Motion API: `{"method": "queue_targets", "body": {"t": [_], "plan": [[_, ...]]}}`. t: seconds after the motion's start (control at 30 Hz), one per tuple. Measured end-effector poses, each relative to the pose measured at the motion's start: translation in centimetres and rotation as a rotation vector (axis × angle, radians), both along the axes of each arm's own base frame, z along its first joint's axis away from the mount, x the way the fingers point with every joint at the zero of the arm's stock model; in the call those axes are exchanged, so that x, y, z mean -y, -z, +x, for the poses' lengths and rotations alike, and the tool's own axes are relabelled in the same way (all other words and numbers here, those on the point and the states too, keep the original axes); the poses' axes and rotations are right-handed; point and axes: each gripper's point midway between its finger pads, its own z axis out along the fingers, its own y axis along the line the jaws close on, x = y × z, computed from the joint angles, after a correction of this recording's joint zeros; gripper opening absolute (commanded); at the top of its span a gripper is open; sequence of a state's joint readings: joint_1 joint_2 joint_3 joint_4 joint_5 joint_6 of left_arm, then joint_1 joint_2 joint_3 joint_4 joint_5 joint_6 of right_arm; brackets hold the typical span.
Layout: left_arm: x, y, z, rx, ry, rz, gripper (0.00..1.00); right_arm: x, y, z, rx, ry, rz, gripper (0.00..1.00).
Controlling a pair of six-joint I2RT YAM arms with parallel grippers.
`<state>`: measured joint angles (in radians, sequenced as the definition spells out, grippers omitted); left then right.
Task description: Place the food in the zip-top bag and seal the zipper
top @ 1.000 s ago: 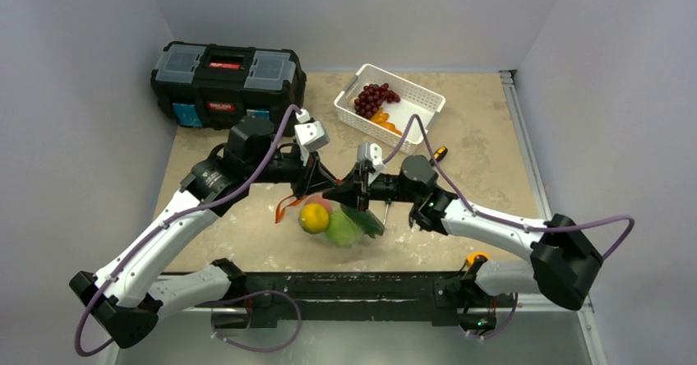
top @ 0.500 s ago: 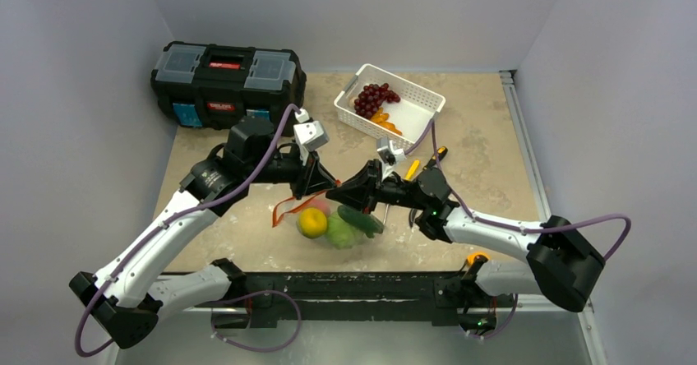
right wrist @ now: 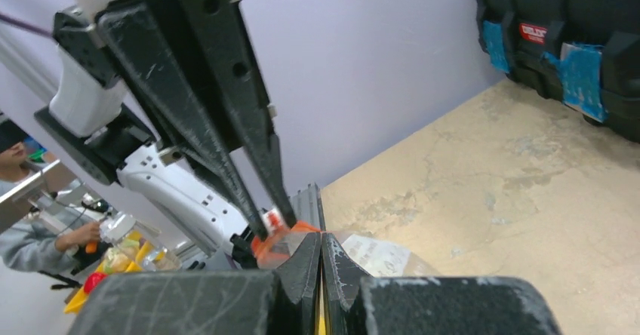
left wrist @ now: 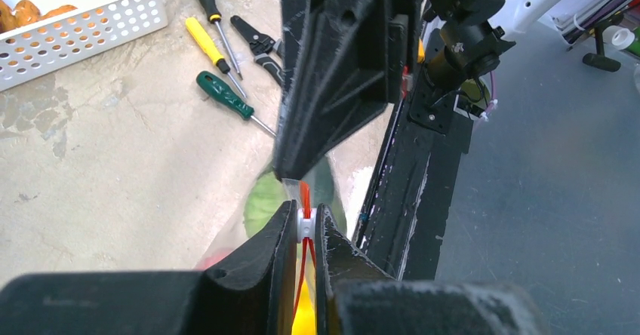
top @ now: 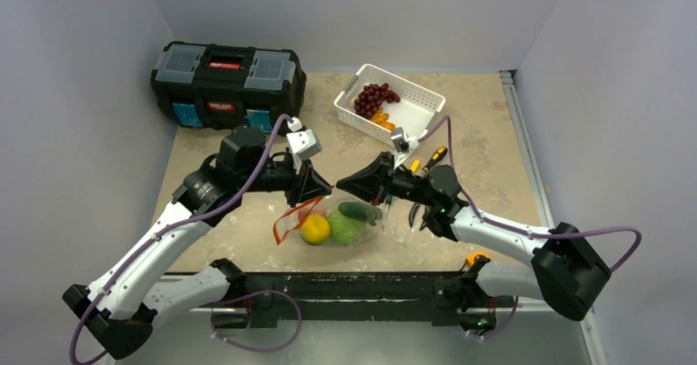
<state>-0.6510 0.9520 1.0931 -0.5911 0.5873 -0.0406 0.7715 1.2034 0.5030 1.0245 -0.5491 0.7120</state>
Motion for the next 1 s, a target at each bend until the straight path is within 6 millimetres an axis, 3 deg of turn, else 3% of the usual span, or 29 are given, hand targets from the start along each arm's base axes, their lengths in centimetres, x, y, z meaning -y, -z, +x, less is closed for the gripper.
{"method": "queue_targets", "body": {"t": [0.07,0.1,0.13,0.17,0.23,0.33,0.47,0.6,0.83,0.93,1.0], "plan": [[-0.1,0.0,-0.1,0.002,-0.001,-0.001,0.0,-0.1,0.0,0.6,-0.026,0.009,-0.023,0.0],[-0.1,0.0,-0.1,0.002,0.0,-0.001,0.0,-0.1,-0.1,0.8,-0.035,0.014,-0.033,0.16],[-0.1,0.0,-0.1,0.002,0.0,-0.002,0.0,0.0,-0.3,0.8,-0.033,0.015,-0.038,0.43],[-0.1,0.1,-0.2,0.001,0.0,-0.001,0.0,0.2,-0.5,0.6,-0.025,0.016,-0.04,0.63],[-0.1,0.2,-0.2,-0.001,0.001,0.0,0.0,0.6,-1.0,0.2,0.0,0.009,-0.044,0.71],[-0.1,0.2,-0.2,-0.002,0.001,0.0,0.0,0.7,-2.2,-0.2,0.033,-0.009,-0.061,0.69],[-0.1,0.2,-0.2,-0.004,0.004,-0.001,0.0,0.2,-3.2,-1.1,0.055,-0.1,-0.038,0.58],[0.0,0.2,-0.3,-0.003,0.009,-0.005,0.0,-0.9,-1.8,-1.5,0.02,-0.202,-0.024,0.38],[0.0,0.7,-0.3,-0.012,0.009,0.002,0.0,-1.8,0.3,-1.8,-0.096,-0.362,0.026,0.19],[-0.2,0.9,-0.1,-0.013,-0.004,0.01,0.0,-1.8,0.9,-1.8,-0.19,-0.41,0.039,0.19],[-0.2,1.0,0.0,-0.013,-0.01,0.014,0.0,-1.8,1.3,-1.8,-0.234,-0.426,0.041,0.38]]}}
